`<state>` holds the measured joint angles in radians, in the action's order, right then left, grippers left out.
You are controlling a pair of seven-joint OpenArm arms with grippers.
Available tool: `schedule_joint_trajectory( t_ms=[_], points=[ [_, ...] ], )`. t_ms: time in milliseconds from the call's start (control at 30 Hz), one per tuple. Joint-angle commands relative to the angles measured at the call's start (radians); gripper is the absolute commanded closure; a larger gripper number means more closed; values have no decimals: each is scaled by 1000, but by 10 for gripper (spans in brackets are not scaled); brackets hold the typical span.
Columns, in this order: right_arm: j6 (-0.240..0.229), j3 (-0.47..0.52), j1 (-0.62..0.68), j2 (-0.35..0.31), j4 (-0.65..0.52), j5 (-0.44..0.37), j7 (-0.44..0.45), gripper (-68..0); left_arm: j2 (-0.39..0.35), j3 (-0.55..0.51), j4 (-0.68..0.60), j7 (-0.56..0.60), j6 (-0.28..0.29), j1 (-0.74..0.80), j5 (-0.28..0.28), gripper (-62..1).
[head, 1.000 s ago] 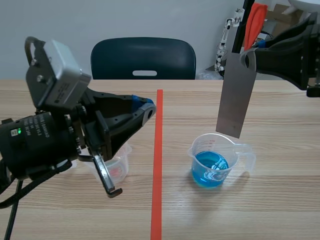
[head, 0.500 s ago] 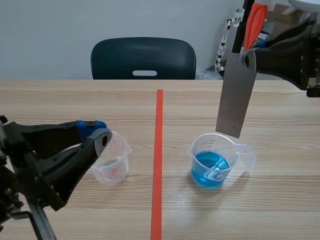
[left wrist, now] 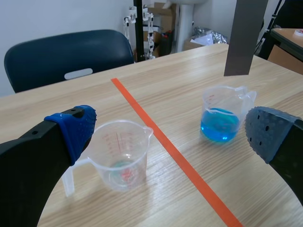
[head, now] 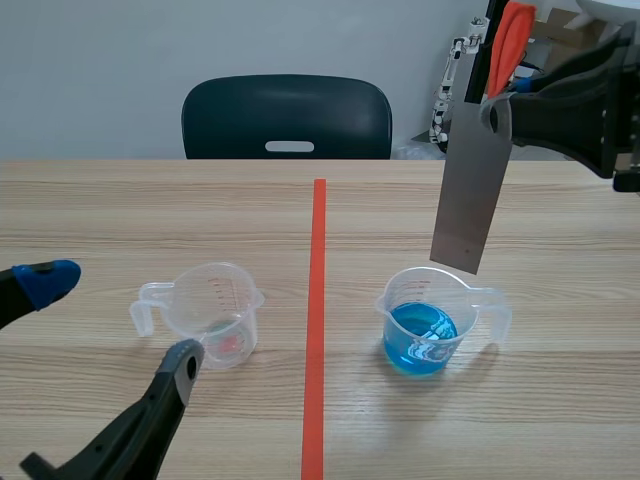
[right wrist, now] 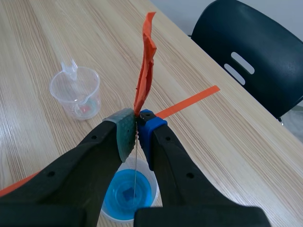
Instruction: Do the redox reaction experiment. lower the plate into the blue solution
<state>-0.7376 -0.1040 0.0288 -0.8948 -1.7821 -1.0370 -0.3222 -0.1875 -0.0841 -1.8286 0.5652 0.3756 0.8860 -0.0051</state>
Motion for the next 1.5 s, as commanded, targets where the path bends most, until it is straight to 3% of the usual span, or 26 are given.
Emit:
schedule_joint_trajectory(
  t_ms=[0,233,367,500,667,833,1133,1300,1467],
  points=[
    [-8,9,-6,-13,1,-14,21,-6,10,-6,-10,13,0,17,-9,-623],
    [-8,9,-4,-10,1,-14,26,-6,9,-16,33,31,-11,42,-6,-623],
    [-8,5,16,-8,1,3,61,-6,9,-16,137,208,-75,45,-6,-623],
    [-8,-19,27,-8,1,71,112,-6,6,-16,259,350,-78,44,-5,-623],
    [-8,-58,27,-8,3,96,147,-6,3,-16,397,504,-104,42,44,-623],
    [-8,-87,27,-5,10,147,186,-6,3,-16,515,618,-105,41,77,-623],
    [-8,-116,27,46,46,231,204,-6,3,-16,676,739,-130,39,76,-623],
    [-8,-119,27,79,77,292,238,-6,3,-16,751,885,-173,27,76,-623],
    [-8,-134,27,98,96,323,263,-6,3,-16,793,966,-176,25,76,-623]
  ],
)
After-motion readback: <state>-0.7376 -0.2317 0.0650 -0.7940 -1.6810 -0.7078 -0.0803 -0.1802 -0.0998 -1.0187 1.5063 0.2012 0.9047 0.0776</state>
